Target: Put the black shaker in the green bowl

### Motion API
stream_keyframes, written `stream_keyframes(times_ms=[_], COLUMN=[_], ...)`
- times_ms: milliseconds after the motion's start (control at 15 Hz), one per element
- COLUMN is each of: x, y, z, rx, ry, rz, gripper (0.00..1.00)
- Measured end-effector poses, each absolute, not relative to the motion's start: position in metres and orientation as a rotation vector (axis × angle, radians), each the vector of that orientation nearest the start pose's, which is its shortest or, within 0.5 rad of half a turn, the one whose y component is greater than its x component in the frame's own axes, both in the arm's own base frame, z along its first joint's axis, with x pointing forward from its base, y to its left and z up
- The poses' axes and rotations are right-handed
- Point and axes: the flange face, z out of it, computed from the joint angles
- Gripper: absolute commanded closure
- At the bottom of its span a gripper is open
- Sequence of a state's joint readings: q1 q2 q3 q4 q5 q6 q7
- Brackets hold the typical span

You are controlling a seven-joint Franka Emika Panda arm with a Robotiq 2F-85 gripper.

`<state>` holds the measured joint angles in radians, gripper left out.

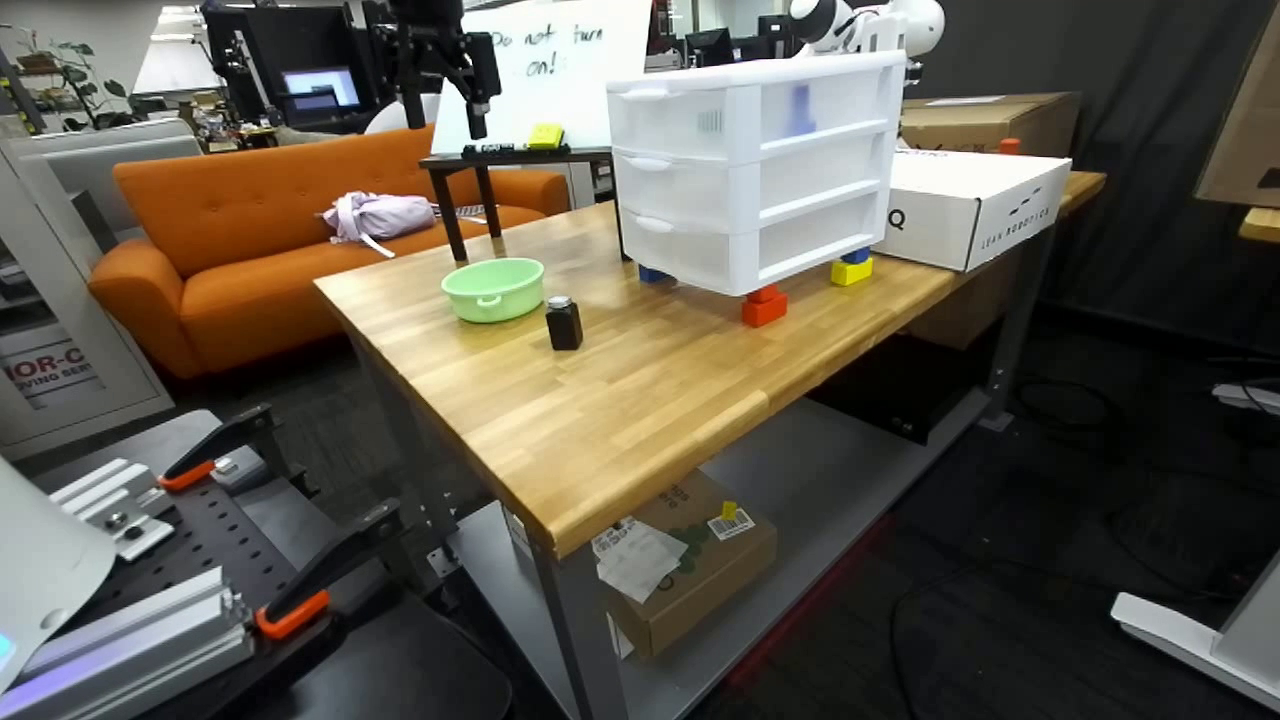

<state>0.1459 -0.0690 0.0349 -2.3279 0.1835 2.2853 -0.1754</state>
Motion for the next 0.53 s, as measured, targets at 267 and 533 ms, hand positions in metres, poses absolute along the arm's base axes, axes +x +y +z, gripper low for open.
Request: stream_keyframes(times_ms=[267,533], x=[0.491,0.492], y=[0.096,0.105], z=[0.369,0.360], rx=[-2.983,-2.988], ry=[-0.365,-0.396], rz=[-0.037,-0.010], gripper=[0.00,0.00])
